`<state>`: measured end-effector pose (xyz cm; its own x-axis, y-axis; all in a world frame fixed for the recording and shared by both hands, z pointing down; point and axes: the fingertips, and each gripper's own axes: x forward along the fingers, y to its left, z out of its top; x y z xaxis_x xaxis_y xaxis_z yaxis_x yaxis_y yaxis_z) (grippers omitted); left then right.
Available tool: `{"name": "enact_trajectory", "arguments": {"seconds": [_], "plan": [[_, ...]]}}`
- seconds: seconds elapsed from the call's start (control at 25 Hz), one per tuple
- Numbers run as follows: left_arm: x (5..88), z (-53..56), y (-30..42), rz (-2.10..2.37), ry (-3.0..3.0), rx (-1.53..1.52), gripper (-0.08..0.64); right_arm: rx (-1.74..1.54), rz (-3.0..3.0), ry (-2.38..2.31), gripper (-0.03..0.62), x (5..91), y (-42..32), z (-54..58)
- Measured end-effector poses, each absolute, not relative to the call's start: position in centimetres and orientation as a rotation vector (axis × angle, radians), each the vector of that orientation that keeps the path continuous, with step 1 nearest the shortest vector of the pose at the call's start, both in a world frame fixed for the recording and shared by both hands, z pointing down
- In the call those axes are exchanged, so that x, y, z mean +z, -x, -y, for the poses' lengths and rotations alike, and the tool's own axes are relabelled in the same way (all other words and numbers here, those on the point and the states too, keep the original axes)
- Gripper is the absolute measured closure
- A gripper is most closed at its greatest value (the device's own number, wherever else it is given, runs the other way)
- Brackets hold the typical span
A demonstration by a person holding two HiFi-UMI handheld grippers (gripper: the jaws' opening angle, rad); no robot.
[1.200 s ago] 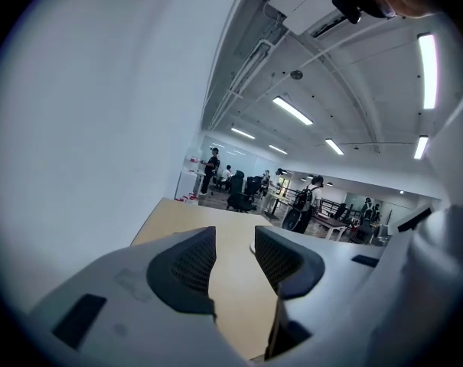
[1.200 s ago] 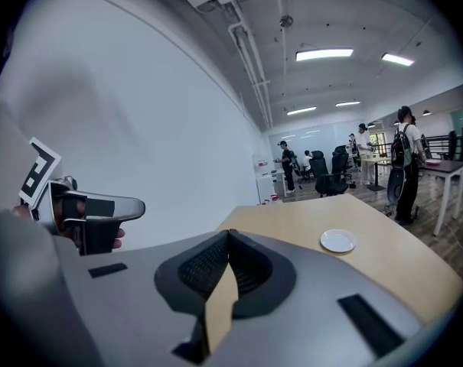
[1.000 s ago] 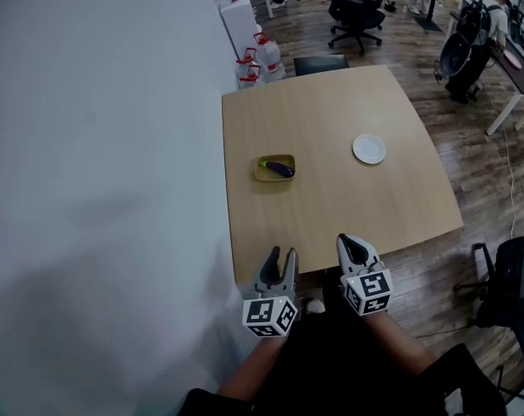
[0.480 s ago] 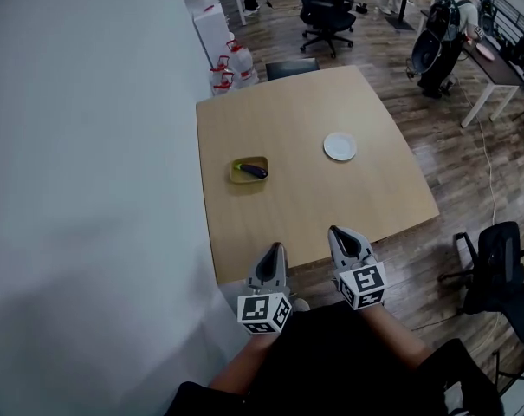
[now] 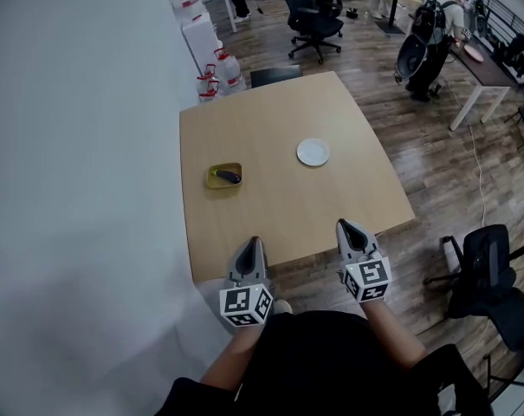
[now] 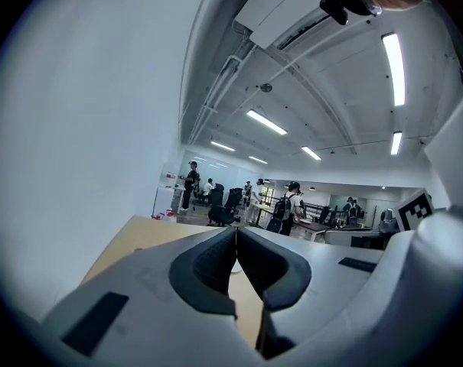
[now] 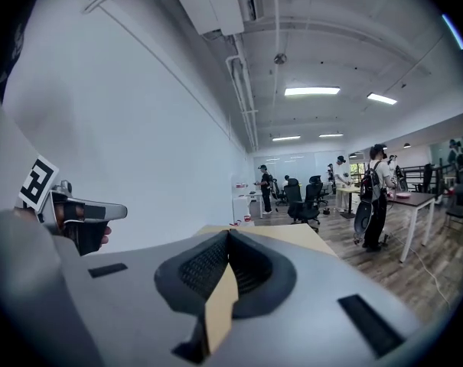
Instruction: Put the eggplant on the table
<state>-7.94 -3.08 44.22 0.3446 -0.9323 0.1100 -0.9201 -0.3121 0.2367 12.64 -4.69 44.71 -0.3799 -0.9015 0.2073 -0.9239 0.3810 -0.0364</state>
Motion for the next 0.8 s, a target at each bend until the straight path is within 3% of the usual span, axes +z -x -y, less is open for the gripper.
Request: {"name": "enact_trajectory", "arguments": {"seconds": [0.36,0.8], "plan": [[44.1,-0.8,4.8,1.772,-2.272,-0.082,0.545,0.177,2.509,-1.621,0.532,43.8,-19.6,2.0],[45.5,-6.0,1.8,1.861,-2.183,-0.074,0.543,0.177,2.574,-1.509,0.532,44.8,-21.8,-2.8]]}}
